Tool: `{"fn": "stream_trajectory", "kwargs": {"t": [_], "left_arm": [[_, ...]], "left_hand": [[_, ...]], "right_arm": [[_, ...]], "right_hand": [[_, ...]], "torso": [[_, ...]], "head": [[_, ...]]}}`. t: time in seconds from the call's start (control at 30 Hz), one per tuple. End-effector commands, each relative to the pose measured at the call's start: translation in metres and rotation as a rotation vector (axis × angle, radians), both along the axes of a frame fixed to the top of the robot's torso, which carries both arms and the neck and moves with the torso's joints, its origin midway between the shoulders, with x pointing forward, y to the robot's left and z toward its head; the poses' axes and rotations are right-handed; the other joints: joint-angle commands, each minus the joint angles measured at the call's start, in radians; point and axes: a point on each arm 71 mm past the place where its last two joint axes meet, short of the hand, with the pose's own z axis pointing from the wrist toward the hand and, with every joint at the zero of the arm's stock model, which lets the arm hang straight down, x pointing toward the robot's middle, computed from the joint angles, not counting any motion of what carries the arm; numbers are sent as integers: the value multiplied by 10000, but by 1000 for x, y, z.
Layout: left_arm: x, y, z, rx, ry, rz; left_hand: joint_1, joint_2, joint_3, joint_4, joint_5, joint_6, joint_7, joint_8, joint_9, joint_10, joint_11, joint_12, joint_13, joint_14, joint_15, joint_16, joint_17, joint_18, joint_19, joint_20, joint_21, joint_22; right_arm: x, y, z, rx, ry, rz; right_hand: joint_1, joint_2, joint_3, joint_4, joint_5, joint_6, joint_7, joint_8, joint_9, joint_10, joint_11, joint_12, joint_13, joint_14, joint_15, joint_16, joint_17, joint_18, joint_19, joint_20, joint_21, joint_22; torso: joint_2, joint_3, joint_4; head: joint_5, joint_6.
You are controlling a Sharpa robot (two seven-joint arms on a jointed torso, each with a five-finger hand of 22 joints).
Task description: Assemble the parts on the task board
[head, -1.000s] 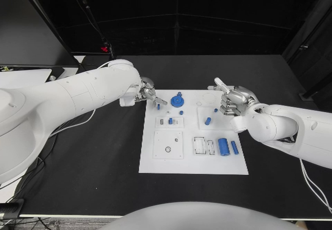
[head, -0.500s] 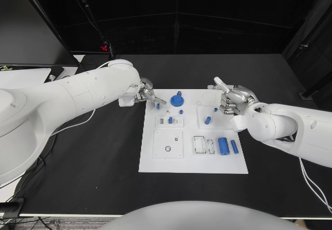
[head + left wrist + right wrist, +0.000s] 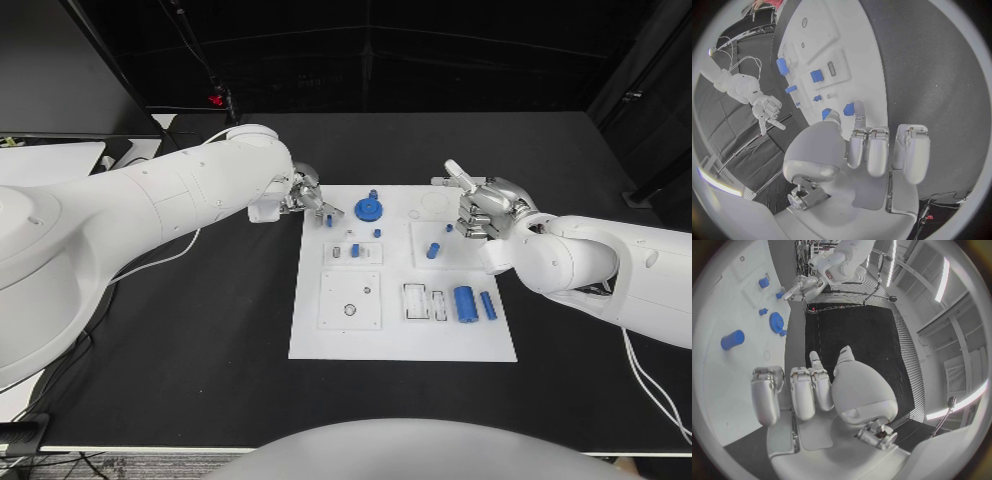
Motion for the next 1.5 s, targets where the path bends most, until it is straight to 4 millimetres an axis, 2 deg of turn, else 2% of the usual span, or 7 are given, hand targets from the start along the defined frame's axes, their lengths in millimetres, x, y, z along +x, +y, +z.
{"fn": "stream_trajectory", "kwargs": {"t": [0.03,0.2,0.5,0.97,1.1,1.5], "left_arm": [[1,1,1,43,-97,91],[2,1,1,13,-158,130],[2,0,1,23,-90,80],[2,-2,0,46,-63,62],[1,-4,0,45,-53,37],[0,-5,-1,86,-4,19]], "left_hand": [[139,55,-72,-1,144,79,-16,-73,-12,1064,-79,35,2630,1055,-65,8,2635,-66,1043,-69,32,2634],[304,145,-103,0,464,100,-27,-158,-8,1064,-89,35,2630,1055,-75,8,2635,-66,1043,-79,32,2634],[306,169,-112,7,497,106,-26,-168,-5,1064,-88,35,2630,1055,-76,8,2635,-66,1043,-80,32,2634],[680,196,-118,-21,601,92,-39,-260,18,1064,-99,35,2630,1055,-84,8,2635,-66,1043,-89,32,2634],[730,200,-118,-20,612,88,-39,-272,21,1064,-100,35,2630,1055,-85,8,2635,-66,1043,-90,32,2634],[886,246,-110,-13,669,76,-38,-312,33,1064,-100,35,2630,1055,-86,8,2635,-66,1043,-93,32,2634]], "right_arm": [[0,2,1,50,-56,116],[0,2,1,51,-51,123],[1,3,1,49,-37,132],[1,3,1,51,-37,139],[1,3,1,47,-34,133],[1,3,0,41,-27,126]], "right_hand": [[8,62,-31,21,-35,-23,29,17,-16,1041,64,22,2609,1059,50,24,2627,-70,1043,87,32,2634],[8,62,-31,21,-35,-23,29,17,-16,1041,64,22,2609,1059,50,24,2627,-70,1043,87,32,2634],[8,63,-31,21,-35,-23,29,18,-16,1041,64,22,2609,1059,50,24,2627,-70,1043,87,32,2634],[6,69,-34,22,-36,-20,32,21,-15,1041,67,22,2609,1059,52,24,2627,-70,1043,90,32,2634],[6,69,-34,22,-36,-20,32,21,-15,1041,67,22,2609,1059,52,24,2627,-70,1043,90,32,2634],[7,76,-37,20,-38,-17,36,25,-15,1041,70,22,2609,1059,54,24,2627,-70,1043,93,32,2634]], "torso": [[-3,6,8],[-3,4,8],[-1,3,4],[-9,4,1],[-8,7,17],[-8,5,2]], "head": [[-8,-21],[-11,-31],[-33,-54],[-40,-87],[-57,-84],[-81,-78]]}}
